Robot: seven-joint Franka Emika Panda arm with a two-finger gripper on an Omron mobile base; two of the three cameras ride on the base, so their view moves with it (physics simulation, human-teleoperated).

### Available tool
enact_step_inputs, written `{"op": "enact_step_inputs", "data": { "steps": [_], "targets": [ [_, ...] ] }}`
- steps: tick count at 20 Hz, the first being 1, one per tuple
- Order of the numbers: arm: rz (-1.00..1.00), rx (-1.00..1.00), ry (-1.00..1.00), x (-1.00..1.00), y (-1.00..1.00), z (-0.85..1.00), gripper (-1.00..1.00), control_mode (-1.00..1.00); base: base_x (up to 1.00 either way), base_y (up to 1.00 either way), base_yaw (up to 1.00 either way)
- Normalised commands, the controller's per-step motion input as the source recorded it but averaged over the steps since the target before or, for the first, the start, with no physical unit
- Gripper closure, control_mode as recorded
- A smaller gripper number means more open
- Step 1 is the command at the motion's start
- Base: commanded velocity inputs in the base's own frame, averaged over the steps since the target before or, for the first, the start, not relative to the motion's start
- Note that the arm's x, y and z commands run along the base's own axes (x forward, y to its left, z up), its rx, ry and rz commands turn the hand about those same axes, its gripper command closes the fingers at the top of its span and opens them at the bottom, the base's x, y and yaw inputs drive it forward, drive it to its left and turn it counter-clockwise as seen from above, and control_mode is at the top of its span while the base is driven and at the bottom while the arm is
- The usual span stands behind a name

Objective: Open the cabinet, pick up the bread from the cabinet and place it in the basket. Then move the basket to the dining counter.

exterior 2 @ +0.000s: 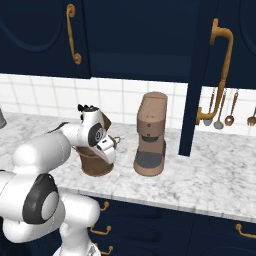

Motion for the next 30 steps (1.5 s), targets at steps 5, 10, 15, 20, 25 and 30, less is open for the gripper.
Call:
{"op": "enact_step_inputs", "data": {
  "steps": [5, 10, 15, 20, 25, 30],
  "targets": [
    [0.00, 0.01, 0.00, 0.00, 0.00, -0.18, 1.00, -1.00, 0.00, 0.00, 0.00],
    [0.00, 0.00, 0.00, 0.00, 0.03, -0.18, 1.00, -1.00, 0.00, 0.00, 0.00],
    [-0.01, 0.05, -0.04, -0.07, 0.02, 0.05, 1.00, -1.00, 0.00, 0.00, 0.00],
    [-0.10, 0.08, -0.09, -0.40, 0.03, 0.62, 1.00, -1.00, 0.00, 0.00, 0.00],
    [-0.08, 0.00, -0.19, -0.44, 0.14, 0.67, 1.00, -1.00, 0.00, 0.00, 0.00],
    [-0.09, 0.00, -0.17, -0.48, 0.07, 0.66, 1.00, -1.00, 0.00, 0.00, 0.00]
  ]
}}
